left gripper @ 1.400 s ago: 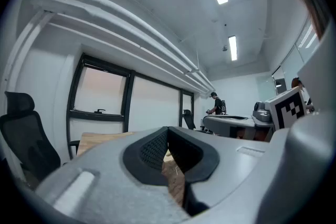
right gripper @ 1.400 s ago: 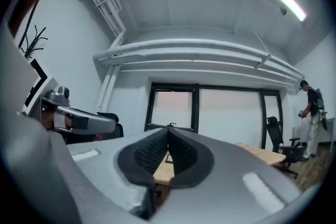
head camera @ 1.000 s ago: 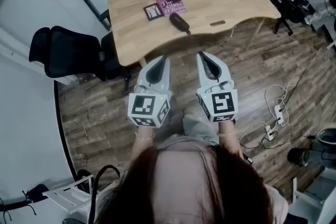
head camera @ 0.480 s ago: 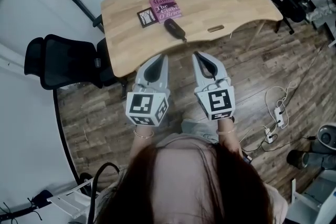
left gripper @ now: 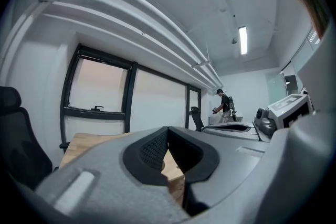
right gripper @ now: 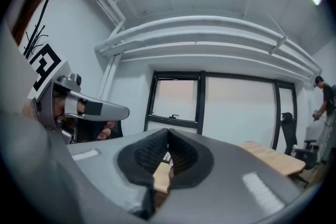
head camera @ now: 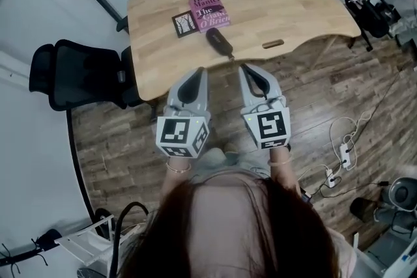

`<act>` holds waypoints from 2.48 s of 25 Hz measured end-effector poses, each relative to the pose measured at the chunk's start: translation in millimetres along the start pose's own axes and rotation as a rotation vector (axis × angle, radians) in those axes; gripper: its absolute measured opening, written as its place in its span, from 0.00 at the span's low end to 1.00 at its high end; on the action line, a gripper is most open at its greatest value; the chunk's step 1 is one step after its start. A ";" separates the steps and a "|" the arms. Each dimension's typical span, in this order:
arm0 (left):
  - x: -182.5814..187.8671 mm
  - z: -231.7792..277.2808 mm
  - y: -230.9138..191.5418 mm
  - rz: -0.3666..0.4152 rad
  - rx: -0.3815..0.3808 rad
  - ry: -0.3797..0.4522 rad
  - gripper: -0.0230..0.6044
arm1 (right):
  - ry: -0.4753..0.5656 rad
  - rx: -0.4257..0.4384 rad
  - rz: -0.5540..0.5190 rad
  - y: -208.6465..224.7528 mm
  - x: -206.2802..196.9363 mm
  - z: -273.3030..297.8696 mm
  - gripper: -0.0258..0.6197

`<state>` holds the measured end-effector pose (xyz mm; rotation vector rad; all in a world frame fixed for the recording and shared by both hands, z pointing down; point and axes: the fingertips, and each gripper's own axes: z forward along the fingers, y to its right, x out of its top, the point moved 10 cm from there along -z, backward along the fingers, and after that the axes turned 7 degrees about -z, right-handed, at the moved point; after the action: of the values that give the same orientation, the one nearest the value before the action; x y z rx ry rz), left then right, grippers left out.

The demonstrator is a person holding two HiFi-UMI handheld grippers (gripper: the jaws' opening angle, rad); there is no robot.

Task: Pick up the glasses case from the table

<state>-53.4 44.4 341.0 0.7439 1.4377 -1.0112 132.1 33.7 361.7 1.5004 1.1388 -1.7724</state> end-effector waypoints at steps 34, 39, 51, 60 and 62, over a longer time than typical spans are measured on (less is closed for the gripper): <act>7.5 127.3 -105.4 -0.011 -0.015 -0.032 0.05 | -0.053 0.076 0.054 34.9 -34.4 161.7 0.04; 7.6 141.0 -118.9 -0.012 -0.024 -0.039 0.05 | -0.083 0.083 0.045 41.8 -42.6 182.4 0.04; 5.3 171.1 -142.6 -0.011 -0.050 -0.063 0.05 | -0.158 0.151 0.030 42.0 -67.5 227.1 0.08; 3.3 192.3 -153.7 -0.003 -0.080 -0.078 0.05 | -0.213 0.226 0.016 38.3 -86.8 256.2 0.19; 3.2 196.5 -155.9 -0.002 -0.082 -0.080 0.04 | -0.231 0.238 0.009 37.7 -91.5 261.7 0.21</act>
<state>-107.0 -198.7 371.6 0.6354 1.4025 -0.9674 52.6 -221.0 445.7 1.3812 0.8301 -2.0714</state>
